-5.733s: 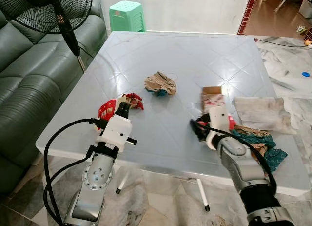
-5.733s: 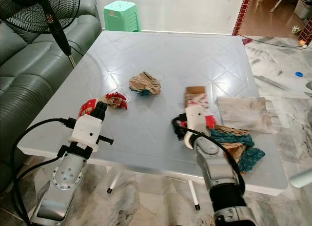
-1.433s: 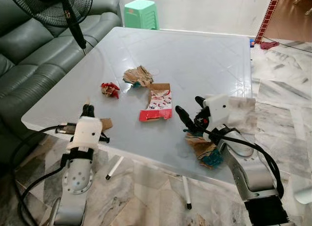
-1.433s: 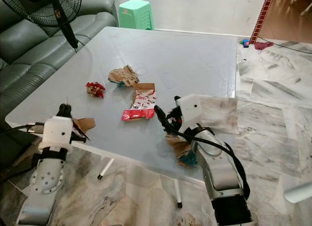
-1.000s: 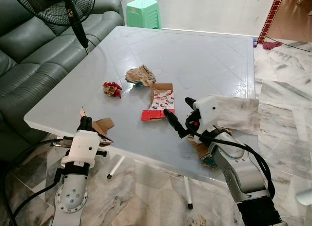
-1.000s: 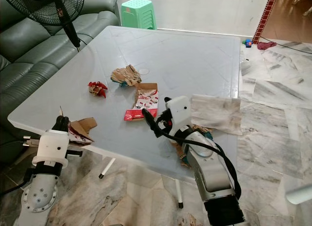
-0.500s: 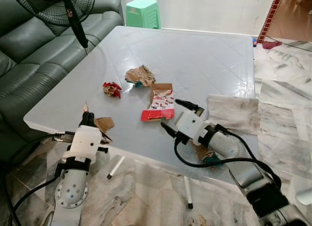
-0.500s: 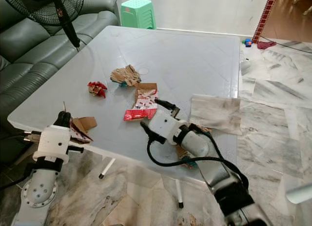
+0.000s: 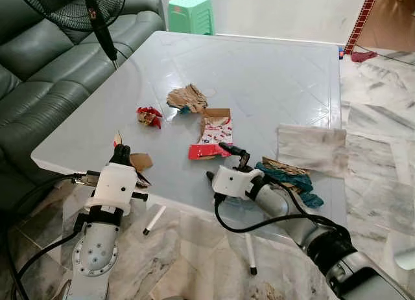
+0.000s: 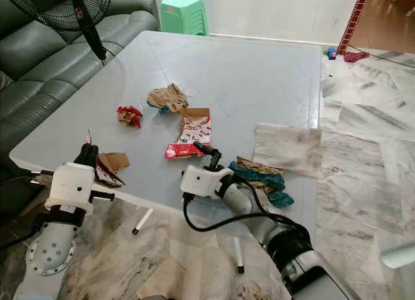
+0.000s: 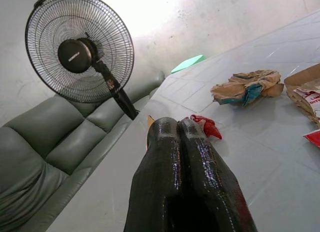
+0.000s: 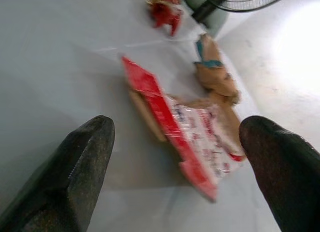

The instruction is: Picking trash to rubbish bin

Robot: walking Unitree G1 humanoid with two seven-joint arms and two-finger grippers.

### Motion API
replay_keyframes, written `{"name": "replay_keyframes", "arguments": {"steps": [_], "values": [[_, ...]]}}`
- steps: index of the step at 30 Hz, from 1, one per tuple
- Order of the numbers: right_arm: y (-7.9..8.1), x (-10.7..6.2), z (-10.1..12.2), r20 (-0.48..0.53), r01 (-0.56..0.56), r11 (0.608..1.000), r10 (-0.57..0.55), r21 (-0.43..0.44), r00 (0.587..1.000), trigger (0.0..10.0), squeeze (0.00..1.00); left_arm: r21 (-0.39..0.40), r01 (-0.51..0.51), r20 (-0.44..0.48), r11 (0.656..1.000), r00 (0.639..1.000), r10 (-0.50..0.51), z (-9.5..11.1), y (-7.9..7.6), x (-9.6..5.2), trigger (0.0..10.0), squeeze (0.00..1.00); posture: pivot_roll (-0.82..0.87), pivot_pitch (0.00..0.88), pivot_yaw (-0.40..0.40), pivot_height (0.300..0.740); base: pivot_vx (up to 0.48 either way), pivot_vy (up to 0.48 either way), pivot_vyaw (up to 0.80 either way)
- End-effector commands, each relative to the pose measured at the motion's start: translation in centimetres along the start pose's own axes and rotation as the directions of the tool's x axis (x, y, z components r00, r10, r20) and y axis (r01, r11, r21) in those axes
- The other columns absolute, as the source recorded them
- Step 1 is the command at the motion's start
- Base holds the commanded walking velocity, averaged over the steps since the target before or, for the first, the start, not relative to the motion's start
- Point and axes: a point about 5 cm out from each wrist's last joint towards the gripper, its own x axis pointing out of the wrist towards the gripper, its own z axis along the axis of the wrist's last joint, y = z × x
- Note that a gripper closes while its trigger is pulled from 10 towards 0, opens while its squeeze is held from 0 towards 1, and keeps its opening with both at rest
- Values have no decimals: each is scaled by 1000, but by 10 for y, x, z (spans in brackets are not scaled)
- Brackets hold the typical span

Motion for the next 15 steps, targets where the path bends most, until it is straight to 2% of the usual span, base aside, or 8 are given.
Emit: {"name": "replay_keyframes", "arguments": {"steps": [1, 8, 12, 15], "values": [[-1, 5, 1, -2, 21, 999, -21, -25, 1000, 10000, 0, 9, 9, -3, 1000, 1000, -9, 1, 2, -2, 0, 0, 137, 140, 33, 740, 0, 0, 0], [-18, 16, -4, -49, 122, 991, -125, -61, 991, 10000, 0, 10, 15, -11, 1000, 1000, -15, 4, 3, -5, 0, 0, 148, 156, 34, 740, 0, 0, 0], [-21, 18, -5, -65, 130, 988, -136, -81, 989, 10000, 0, 10, 17, -12, 1000, 1000, -17, 5, 2, -6, 0, 0, 156, 160, 33, 740, 0, 0, 0], [-17, 20, -8, -88, 116, 989, -124, -92, 988, 10000, 0, 11, 16, -18, 1000, 1000, -16, 5, 3, -7, 0, 0, 163, 160, 30, 740, 0, 0, 0]]}}
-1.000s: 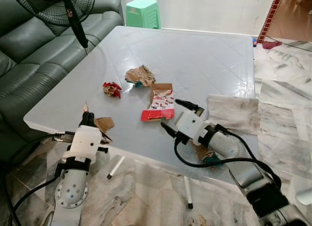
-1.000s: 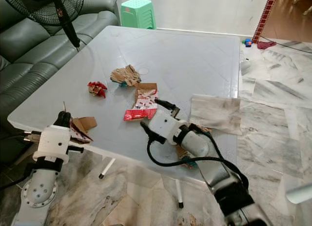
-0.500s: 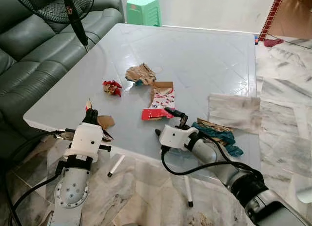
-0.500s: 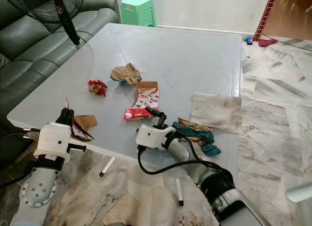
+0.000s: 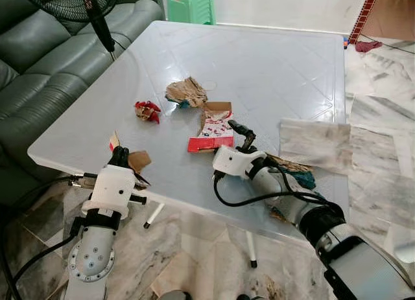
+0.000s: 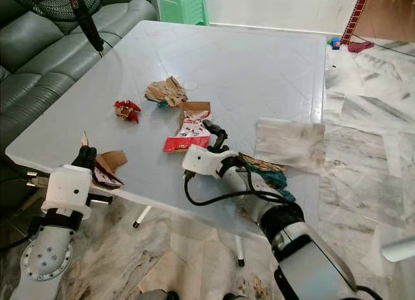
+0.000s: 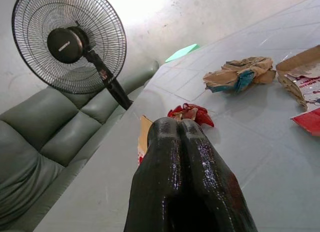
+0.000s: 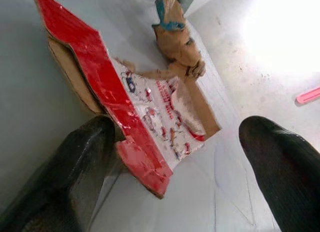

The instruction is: Picking trash to rubbish bin

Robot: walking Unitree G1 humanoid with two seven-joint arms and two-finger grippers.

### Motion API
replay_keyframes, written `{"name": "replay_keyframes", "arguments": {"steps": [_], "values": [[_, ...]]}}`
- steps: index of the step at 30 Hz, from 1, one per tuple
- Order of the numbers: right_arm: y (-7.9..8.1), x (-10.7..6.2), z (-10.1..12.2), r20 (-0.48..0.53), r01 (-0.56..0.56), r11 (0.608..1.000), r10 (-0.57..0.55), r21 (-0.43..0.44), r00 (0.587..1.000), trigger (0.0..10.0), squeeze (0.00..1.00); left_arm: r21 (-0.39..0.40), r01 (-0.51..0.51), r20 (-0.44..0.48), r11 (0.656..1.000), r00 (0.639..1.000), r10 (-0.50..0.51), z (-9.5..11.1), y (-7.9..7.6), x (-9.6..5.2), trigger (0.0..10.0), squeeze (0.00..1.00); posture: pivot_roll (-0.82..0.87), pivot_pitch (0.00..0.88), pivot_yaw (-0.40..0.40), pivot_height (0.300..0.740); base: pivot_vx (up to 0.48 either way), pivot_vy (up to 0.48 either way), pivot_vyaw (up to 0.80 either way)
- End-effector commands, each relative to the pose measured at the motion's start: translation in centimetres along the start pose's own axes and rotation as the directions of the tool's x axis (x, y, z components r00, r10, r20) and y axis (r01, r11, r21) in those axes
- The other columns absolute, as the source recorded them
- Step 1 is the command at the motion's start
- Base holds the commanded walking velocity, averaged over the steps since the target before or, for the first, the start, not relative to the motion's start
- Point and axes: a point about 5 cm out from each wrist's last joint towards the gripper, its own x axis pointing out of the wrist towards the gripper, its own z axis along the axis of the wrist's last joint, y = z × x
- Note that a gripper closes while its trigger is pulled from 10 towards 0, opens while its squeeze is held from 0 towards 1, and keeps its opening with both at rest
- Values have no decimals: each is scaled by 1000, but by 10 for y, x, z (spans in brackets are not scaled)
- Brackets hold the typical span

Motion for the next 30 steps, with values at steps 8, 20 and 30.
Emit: {"name": "replay_keyframes", "arguments": {"steps": [8, 20, 30], "values": [[2, 9, 2, -42, 8, 1000, -8, -13, 999, 0, 0, 15, -7, -5, 1000, 1000, 7, 3, 6, -1, 0, 0, 186, 158, 23, 740, 0, 0, 0], [-1, 10, 3, -34, 46, 998, -45, 37, 998, 0, 0, 8, -3, 0, 1000, 1000, 3, 4, 1, 3, 0, 0, 173, 149, 24, 740, 0, 0, 0], [-6, 11, 6, -24, 84, 992, -82, 94, 996, 0, 0, 12, -4, 6, 1000, 1000, 3, 4, 2, 6, 0, 0, 169, 137, 24, 740, 0, 0, 0]]}}
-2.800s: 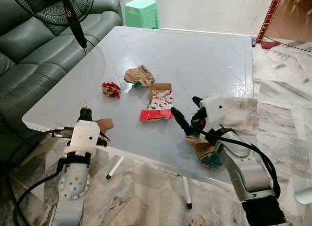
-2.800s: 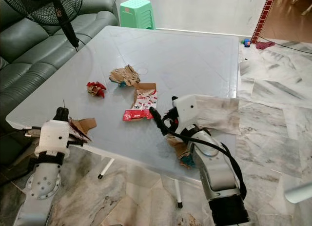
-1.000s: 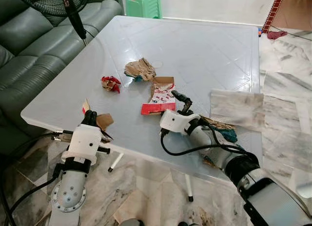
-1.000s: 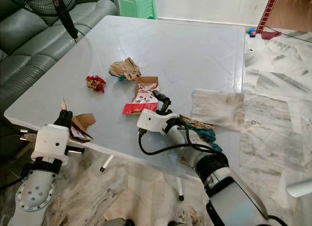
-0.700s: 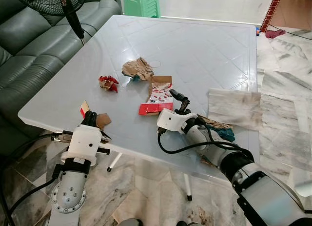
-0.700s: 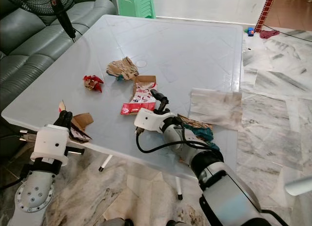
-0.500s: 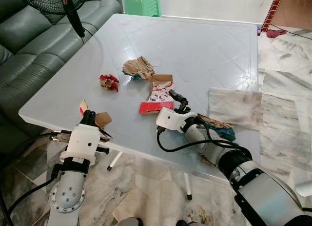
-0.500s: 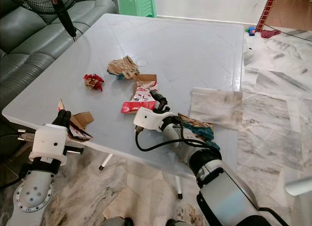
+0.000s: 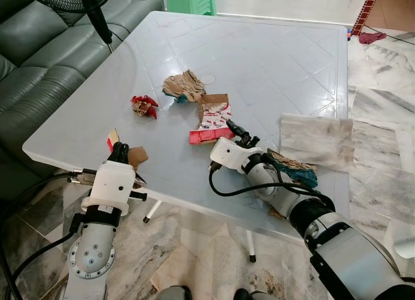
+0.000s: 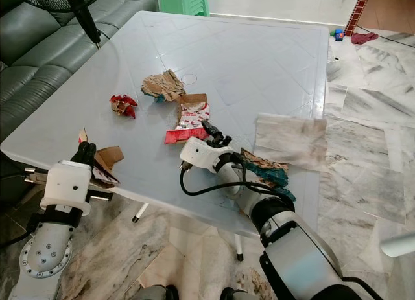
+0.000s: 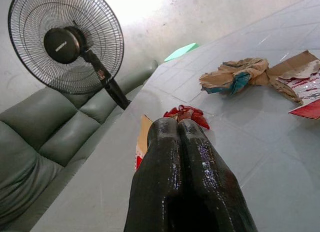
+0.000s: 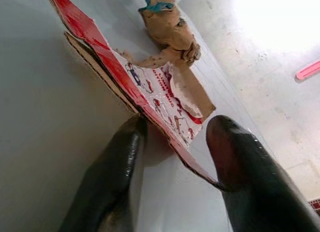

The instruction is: Picking trash to rubbish bin

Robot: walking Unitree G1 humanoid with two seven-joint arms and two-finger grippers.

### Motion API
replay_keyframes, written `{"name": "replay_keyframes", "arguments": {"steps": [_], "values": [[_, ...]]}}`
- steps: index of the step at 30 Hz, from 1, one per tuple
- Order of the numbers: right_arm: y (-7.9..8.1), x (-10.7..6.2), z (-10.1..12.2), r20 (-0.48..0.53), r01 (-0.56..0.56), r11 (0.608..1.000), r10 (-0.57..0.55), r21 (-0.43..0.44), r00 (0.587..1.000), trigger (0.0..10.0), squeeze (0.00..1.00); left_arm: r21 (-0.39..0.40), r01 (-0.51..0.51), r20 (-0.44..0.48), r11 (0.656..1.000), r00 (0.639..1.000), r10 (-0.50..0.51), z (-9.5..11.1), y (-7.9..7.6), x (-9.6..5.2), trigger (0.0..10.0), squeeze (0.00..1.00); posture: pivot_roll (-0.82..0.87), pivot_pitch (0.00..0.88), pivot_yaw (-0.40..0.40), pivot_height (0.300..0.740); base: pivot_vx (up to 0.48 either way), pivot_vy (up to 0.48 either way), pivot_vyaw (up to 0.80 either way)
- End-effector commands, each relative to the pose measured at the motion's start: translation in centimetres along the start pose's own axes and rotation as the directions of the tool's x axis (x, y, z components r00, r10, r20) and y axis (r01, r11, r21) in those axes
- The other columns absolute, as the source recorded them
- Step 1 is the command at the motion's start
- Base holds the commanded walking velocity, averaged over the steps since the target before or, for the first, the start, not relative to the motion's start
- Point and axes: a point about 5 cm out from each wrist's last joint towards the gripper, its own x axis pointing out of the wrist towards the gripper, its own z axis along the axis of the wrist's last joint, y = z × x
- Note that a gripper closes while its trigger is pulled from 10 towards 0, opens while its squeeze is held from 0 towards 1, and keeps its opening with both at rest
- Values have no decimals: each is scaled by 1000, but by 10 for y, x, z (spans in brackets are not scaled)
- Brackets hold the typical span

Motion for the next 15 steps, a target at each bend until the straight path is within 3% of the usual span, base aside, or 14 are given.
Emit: {"name": "replay_keyframes", "arguments": {"steps": [1, 15], "values": [[-3, 2, 4, 15, 12, 1000, -12, 12, 1000, 0, 0, 15, 4, -15, 1000, 1000, -4, -4, 1, 0, 0, 0, 169, 137, 24, 740, 0, 0, 0], [-7, 4, 6, 36, 36, 999, -38, 39, 999, 0, 0, 15, 8, -12, 1000, 1000, -8, -5, 0, 2, 0, 0, 162, 125, 29, 740, 0, 0, 0]]}}
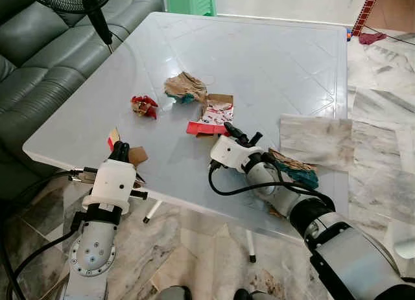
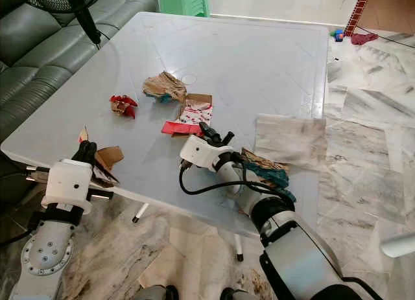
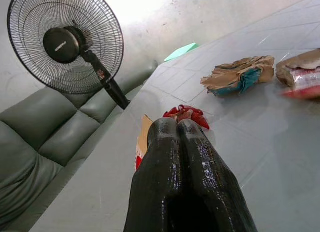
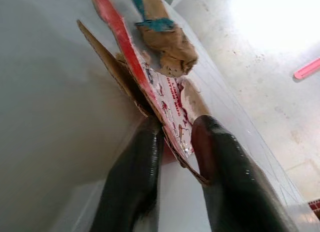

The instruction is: Picking trash to rubbish bin

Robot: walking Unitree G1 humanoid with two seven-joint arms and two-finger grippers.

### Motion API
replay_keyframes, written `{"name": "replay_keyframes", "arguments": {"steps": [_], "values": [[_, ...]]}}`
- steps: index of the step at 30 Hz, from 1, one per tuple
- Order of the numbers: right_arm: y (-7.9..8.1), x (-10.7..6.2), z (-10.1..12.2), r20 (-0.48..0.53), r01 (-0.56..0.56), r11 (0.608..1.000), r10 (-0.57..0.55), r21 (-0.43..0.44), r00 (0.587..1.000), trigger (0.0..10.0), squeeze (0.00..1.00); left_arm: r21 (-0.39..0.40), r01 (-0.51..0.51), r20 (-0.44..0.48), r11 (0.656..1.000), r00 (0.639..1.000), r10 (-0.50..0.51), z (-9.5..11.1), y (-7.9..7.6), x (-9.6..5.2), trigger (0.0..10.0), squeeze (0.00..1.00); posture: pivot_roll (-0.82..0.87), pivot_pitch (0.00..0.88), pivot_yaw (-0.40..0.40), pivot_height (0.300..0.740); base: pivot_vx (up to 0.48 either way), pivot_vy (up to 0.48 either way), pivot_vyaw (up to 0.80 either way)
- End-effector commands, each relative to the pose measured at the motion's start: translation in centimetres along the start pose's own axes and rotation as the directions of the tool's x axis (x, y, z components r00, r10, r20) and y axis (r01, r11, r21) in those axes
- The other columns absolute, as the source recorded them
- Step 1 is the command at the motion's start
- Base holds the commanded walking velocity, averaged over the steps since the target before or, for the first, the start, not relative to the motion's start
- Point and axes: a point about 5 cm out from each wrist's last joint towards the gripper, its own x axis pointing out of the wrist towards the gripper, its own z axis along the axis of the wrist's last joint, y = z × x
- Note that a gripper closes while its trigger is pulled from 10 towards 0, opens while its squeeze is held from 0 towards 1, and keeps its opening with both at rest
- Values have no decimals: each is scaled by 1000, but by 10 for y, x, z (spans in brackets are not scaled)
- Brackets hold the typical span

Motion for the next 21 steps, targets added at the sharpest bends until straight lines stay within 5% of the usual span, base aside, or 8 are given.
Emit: {"name": "replay_keyframes", "arguments": {"steps": [1, 11, 16, 21], "values": [[-5, 3, 5, 22, 22, 1000, -22, 19, 1000, 0, 0, 15, 7, -7, 1000, 1000, -6, -3, 1, 1, 0, 0, 162, 125, 29, 740, 0, 0, 0], [-22, 6, 11, 76, 75, 993, -82, 89, 994, 0, 0, 9, -8, 26, 1000, 1000, 8, 0, -2, 13, 0, 0, 129, 96, 30, 740, 0, 0, 0], [-44, 8, 17, 97, 133, 949, -167, 285, 981, 0, 0, 4, -45, 44, 999, 998, 45, 0, -2, 27, 0, 0, 94, 53, 32, 740, 0, 0, 0], [-59, 5, 20, 88, 172, 859, -243, 482, 966, 0, 0, -60, -98, 20, 993, 995, 99, -3, -1, 45, 0, 0, 65, 5, 32, 740, 0, 0, 0]]}}
